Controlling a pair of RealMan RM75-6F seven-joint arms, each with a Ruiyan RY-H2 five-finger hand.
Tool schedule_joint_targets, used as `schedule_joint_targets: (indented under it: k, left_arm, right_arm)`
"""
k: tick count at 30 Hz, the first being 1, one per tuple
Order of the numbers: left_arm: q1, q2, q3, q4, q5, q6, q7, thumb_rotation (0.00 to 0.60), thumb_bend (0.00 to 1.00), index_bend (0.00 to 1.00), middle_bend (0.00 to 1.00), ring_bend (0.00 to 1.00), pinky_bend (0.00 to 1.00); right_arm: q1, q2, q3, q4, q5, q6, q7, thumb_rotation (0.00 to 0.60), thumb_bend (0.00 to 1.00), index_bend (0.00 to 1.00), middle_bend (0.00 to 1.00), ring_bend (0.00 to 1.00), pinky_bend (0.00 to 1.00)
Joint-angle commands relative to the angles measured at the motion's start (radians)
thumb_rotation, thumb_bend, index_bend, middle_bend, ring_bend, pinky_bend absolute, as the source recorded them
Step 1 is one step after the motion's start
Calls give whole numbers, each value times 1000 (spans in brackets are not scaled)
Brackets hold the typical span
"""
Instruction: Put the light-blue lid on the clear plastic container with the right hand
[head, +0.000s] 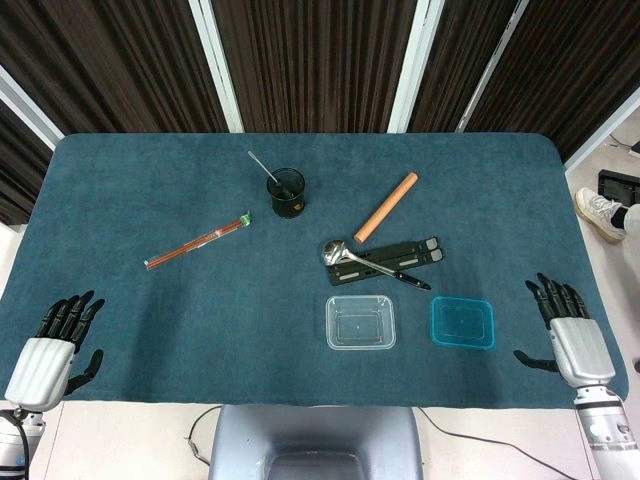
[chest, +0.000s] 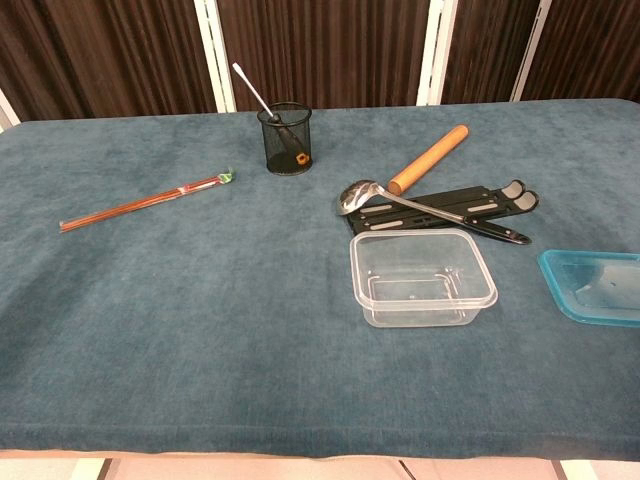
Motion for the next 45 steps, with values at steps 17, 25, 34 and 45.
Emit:
schedule_joint_targets:
  k: [17,25,34,45]
  left_arm:
    - [-6,0,10,-6,11,-3,11,600,443,0,0,0,87]
    - [-2,2,15,-3,18,7,4,600,442,0,0,0,84]
    - [1,2,11,0,17,18,-4,600,442,0,0,0,84]
    - [-1,1,12,0,15,14,0,600,442,0,0,0,84]
  right_arm:
    - [300,-27,20,60,339,-588,-25,600,109,0,0,0,0]
    - [350,-31,6,52,443,-614,-117,600,109,0,0,0,0]
    - [395,-62,-5,86,501,-641,-148,600,109,0,0,0,0]
    - [426,-97,-23,113,511,-651,-161,600,109,0,0,0,0]
